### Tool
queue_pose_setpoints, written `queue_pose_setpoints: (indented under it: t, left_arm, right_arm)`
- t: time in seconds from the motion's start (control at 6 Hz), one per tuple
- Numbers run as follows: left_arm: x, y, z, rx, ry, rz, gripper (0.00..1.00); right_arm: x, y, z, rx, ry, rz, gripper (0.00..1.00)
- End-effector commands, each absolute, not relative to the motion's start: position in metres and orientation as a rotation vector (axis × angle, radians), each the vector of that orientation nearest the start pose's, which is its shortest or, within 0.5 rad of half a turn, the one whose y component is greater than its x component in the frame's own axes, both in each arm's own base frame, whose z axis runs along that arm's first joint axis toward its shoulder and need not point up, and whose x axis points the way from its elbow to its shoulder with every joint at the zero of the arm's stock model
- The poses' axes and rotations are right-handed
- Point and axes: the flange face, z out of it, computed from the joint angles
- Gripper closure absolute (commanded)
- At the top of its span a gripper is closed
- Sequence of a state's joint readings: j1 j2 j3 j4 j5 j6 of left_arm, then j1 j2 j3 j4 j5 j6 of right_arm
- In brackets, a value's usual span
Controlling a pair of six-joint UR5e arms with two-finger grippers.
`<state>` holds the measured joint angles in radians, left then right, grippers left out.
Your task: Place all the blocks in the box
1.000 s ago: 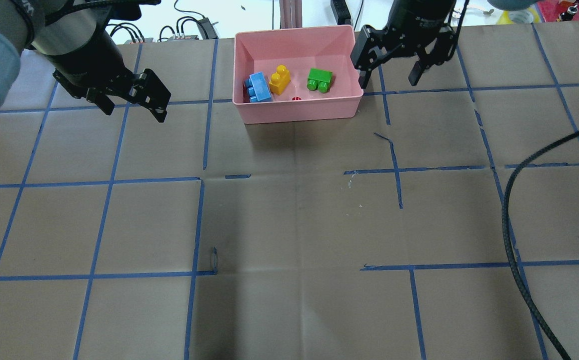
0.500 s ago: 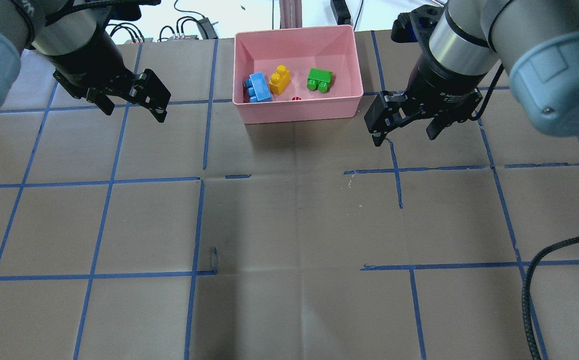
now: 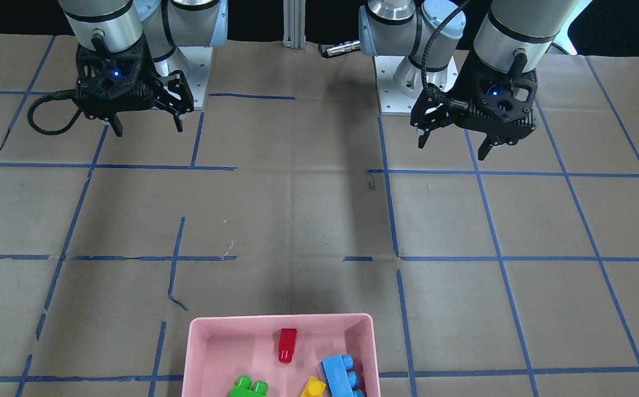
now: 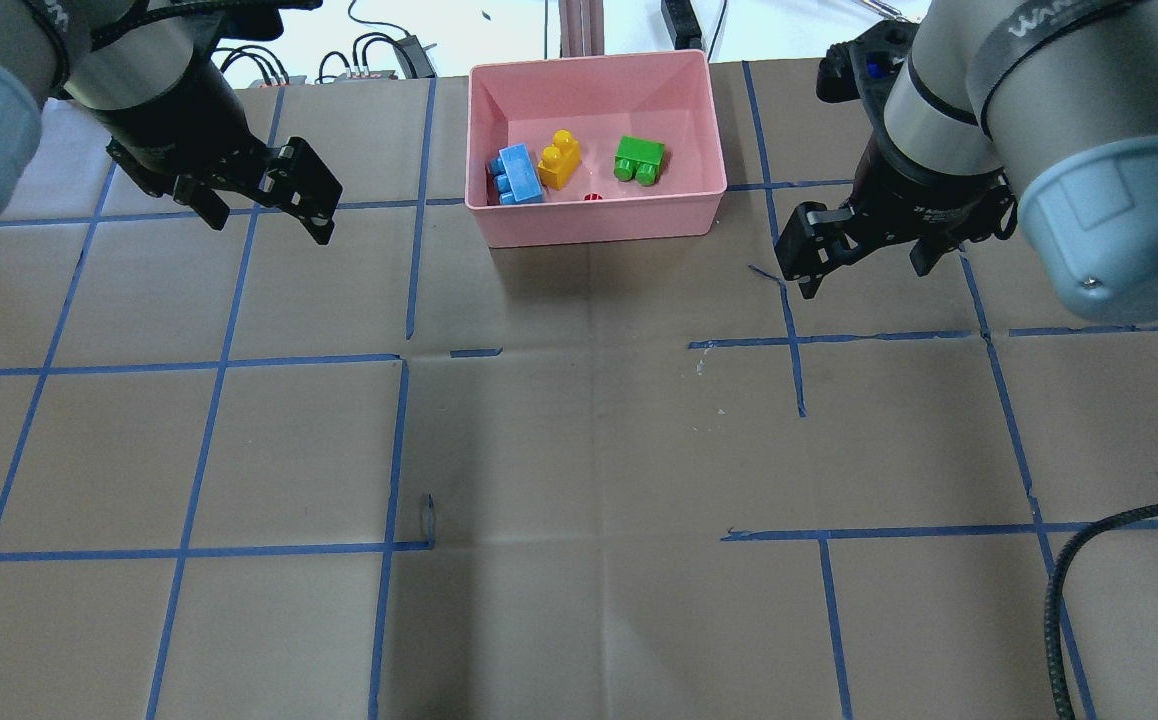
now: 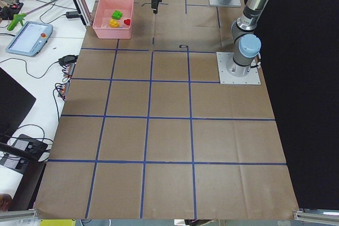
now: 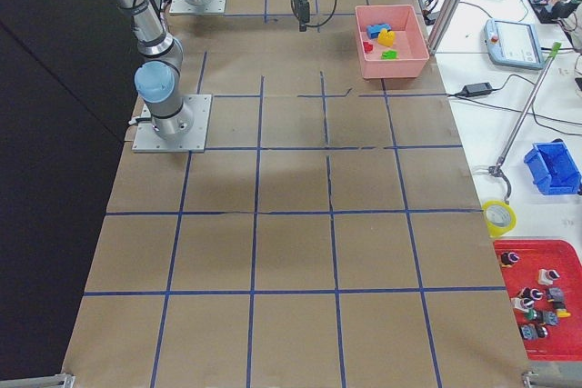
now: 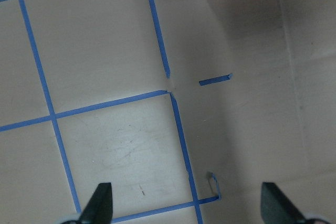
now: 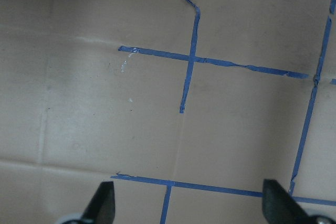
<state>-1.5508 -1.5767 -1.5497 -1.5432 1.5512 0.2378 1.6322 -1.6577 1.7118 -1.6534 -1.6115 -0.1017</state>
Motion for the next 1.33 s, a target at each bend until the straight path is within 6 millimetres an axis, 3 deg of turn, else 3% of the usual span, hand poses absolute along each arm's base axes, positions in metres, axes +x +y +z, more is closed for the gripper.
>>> queue_pose_setpoints:
  t: [0.0, 0.5, 1.17]
  left_arm:
    - [-0.1253, -0.5006, 0.4983, 0.344, 3.136, -0.071, 0.01]
    - [-0.1253, -0.5006, 0.4983, 0.344, 3.136, -0.071, 0.01]
    - [-0.1248, -0.4992, 0.4968, 0.341, 3.138, -0.067, 0.01]
  right_arm:
    - [0.1560, -0.4433, 0.4542, -0.252, 3.179, 0.016, 0.00]
    - [0.1593, -0.4436, 0.4529, -0.047, 3.157, 0.013, 0.00]
    - [0.1580, -0.4432, 0.4548, -0.044, 3.169, 0.000, 0.00]
